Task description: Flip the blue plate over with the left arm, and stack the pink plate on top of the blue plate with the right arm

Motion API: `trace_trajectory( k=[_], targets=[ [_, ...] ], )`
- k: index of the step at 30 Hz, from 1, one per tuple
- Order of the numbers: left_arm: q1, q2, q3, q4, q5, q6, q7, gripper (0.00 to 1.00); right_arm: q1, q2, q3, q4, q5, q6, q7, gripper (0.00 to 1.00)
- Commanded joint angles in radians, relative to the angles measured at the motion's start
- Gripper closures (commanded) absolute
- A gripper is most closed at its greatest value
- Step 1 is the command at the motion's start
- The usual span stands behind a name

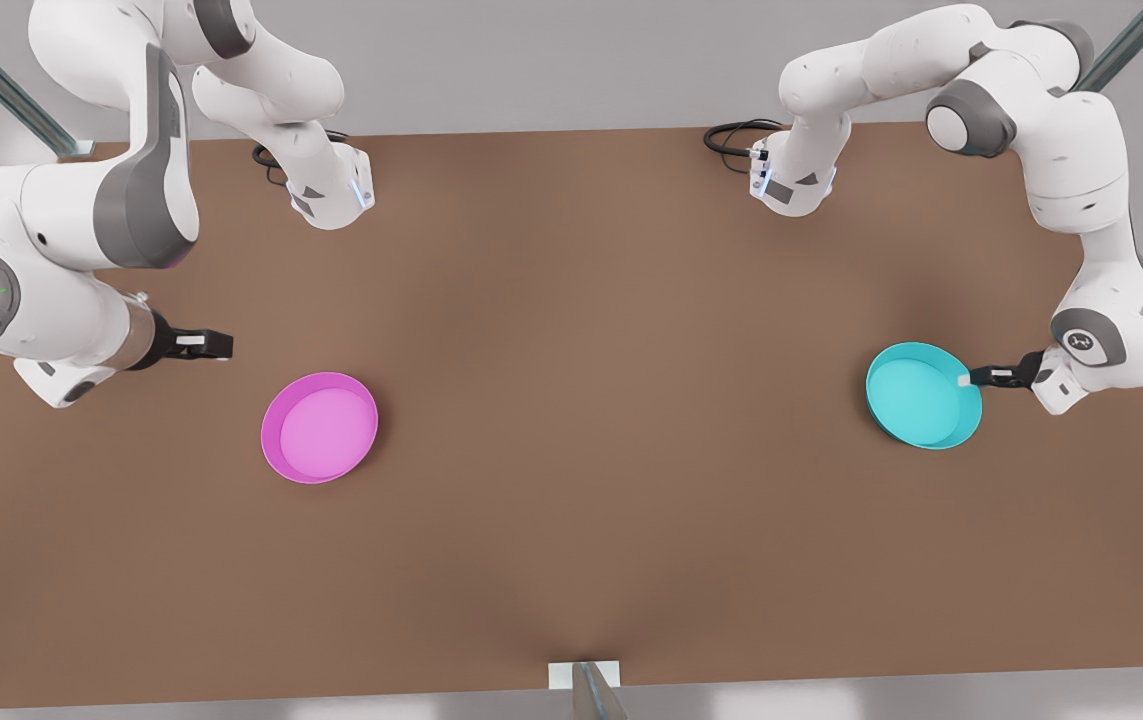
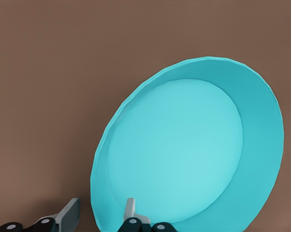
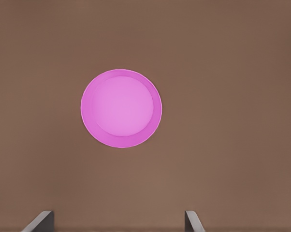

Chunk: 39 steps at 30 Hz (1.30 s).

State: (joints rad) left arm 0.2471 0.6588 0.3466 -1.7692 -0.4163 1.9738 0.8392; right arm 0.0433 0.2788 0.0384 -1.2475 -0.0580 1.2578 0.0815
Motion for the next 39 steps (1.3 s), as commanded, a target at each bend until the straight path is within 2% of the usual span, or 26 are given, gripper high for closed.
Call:
trace_trajectory(
  k=[1, 9, 10, 12, 16, 20, 23, 26, 30, 33, 35, 38, 39],
  targets=[
    [0.000, 0.002, 0.000, 0.002, -0.001, 0.003, 0.064, 0.41, 0.000, -0.001, 0.000, 0.000, 0.000, 0.000, -0.016, 0.00],
    [0.000, 0.038, -0.008, 0.004, -0.019, 0.025, 0.067, 0.41, -0.003, 0.005, 0.000, 0.002, 0.000, 0.000, -0.020, 0.00],
    [0.000, 0.036, -0.008, 0.004, -0.019, 0.025, 0.064, 0.53, -0.003, 0.005, 0.000, 0.002, 0.001, 0.000, -0.020, 0.00],
    [0.000, 0.035, -0.014, 0.004, -0.019, 0.023, 0.063, 0.64, -0.008, 0.005, 0.000, 0.002, 0.001, 0.000, -0.020, 0.00],
    [-0.002, 0.033, -0.014, 0.004, -0.019, 0.017, 0.044, 0.79, -0.008, 0.007, 0.000, 0.002, 0.001, 0.000, -0.020, 0.00],
    [-0.005, 0.019, -0.014, 0.039, -0.015, 0.010, -0.049, 0.79, -0.008, 0.013, 0.000, 0.002, 0.004, 0.000, -0.020, 0.00],
    [-0.034, -0.021, -0.015, 0.146, 0.011, -0.147, -0.150, 0.79, -0.008, 0.011, 0.000, 0.003, 0.003, 0.000, -0.020, 0.00],
    [-0.138, -0.073, -0.015, 0.260, 0.093, -0.280, -0.425, 0.79, -0.008, 0.014, 0.000, 0.003, 0.006, 0.000, -0.020, 0.00],
    [-0.451, -0.110, -0.014, 0.565, 0.323, -0.464, -0.890, 0.79, -0.011, 0.019, 0.000, 0.003, 0.009, 0.000, -0.020, 0.00],
    [-0.687, -0.125, -0.011, 0.623, 0.513, -0.524, -1.235, 0.79, -0.011, 0.020, 0.000, 0.003, 0.012, 0.000, -0.020, 0.00],
    [-0.743, -0.116, -0.008, 0.720, 0.600, -0.644, -1.266, 0.79, -0.016, 0.022, 0.000, 0.003, 0.015, 0.000, -0.020, 0.00],
    [-0.907, -0.096, -0.009, 0.763, 0.910, -0.675, -1.413, 0.79, -0.016, 0.027, 0.000, 0.003, 0.018, 0.000, -0.020, 0.00],
    [-0.969, -0.051, 0.026, 0.758, 1.013, -0.664, -1.434, 0.79, -0.016, 0.027, 0.000, 0.003, 0.018, 0.000, -0.020, 0.00]
  ],
)
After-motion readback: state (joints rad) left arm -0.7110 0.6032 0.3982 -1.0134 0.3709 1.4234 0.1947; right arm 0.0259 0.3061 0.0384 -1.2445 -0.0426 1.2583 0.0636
